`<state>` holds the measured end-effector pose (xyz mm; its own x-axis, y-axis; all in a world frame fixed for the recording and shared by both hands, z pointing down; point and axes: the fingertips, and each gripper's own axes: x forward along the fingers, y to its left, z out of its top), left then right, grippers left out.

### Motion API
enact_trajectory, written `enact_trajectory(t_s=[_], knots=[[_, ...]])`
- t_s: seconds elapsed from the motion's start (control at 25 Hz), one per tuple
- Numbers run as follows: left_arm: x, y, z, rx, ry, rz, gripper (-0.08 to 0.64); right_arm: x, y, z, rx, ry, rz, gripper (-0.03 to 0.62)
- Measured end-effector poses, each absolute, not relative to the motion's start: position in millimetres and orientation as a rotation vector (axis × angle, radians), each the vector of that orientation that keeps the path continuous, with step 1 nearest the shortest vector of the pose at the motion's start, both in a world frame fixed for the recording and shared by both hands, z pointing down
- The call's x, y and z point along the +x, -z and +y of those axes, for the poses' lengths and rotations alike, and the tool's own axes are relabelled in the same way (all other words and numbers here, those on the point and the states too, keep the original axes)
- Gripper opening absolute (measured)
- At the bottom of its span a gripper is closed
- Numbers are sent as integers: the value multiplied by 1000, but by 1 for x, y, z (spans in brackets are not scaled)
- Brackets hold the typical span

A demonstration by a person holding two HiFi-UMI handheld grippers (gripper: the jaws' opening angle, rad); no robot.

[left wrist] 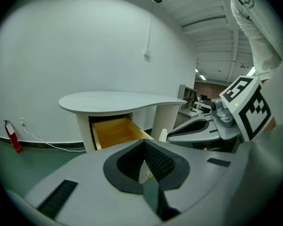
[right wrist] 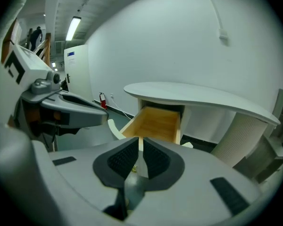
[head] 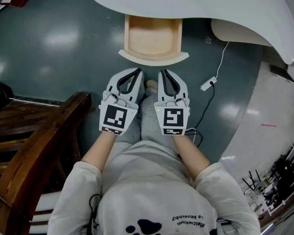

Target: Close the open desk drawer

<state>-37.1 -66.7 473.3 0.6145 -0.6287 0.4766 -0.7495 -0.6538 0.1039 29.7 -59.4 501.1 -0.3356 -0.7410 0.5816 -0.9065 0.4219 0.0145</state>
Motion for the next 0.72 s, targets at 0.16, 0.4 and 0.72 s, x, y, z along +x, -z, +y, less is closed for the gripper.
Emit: enact_trajectory(t_s=[0.16, 0.4, 0.72], knots=[[-37, -486, -62, 2539, -600, -1093, 9, 28, -526, -57, 1369, -501, -2145, 37], [-31, -500, -60, 2538, -603, -1056, 9, 20, -555, -55, 1336, -603, -2123, 72], [-30, -521, -63, 2539, -632, -1044, 9, 12, -586, -56, 1311, -646, -2095, 92]])
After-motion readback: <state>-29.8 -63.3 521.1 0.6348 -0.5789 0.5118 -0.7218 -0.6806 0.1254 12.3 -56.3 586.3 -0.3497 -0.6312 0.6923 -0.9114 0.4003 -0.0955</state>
